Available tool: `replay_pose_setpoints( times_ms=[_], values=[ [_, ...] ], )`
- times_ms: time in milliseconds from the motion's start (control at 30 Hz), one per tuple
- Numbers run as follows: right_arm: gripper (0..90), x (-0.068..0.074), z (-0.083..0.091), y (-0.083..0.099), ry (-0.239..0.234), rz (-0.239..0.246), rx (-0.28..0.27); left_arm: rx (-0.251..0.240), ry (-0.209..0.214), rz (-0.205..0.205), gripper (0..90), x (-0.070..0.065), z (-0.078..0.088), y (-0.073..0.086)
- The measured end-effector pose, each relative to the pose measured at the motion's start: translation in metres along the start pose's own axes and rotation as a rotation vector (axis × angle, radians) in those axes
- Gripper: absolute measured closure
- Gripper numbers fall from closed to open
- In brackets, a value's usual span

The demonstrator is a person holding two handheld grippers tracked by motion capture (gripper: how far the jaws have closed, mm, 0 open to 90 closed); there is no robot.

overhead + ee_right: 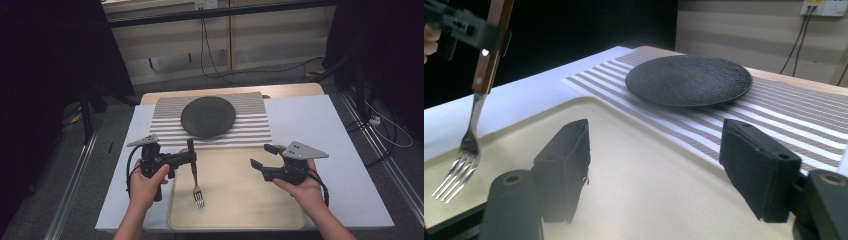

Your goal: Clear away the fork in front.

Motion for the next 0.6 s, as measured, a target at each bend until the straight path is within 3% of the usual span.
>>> replay_pose_setpoints(
  times_ms=[200, 367, 533, 600],
  values=[
    [26.6, -0.003, 0.005, 0.004, 0.013, -0.001, 0.012, 0.051, -0.010, 0.029, 81.0, 0.013, 0.002, 0.011],
    [25.6, -0.005, 0.008, 0.008, 0.018, -0.004, 0.021, 0.060, 0.001, 0.053, 81.0, 0.021, 0.000, 0.015],
    [24.2, -0.007, 0.012, 0.009, 0.026, -0.004, 0.015, 0.064, -0.003, 0.052, 80.4, 0.024, -0.002, 0.015],
    [23.7, -0.008, 0.014, 0.011, 0.029, -0.007, 0.014, 0.061, -0.018, 0.031, 79.9, 0.029, -0.005, 0.016]
  ],
)
Point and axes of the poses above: each handheld gripper's, and its own axes: z roughly backward along the jaws, y roughly out of its underside, x roughly to its left, the point moved 8 cm from there along -z, roughly forward along the jaws, and after that the axes turned 8 degrees about z, right-handed, at the moved point
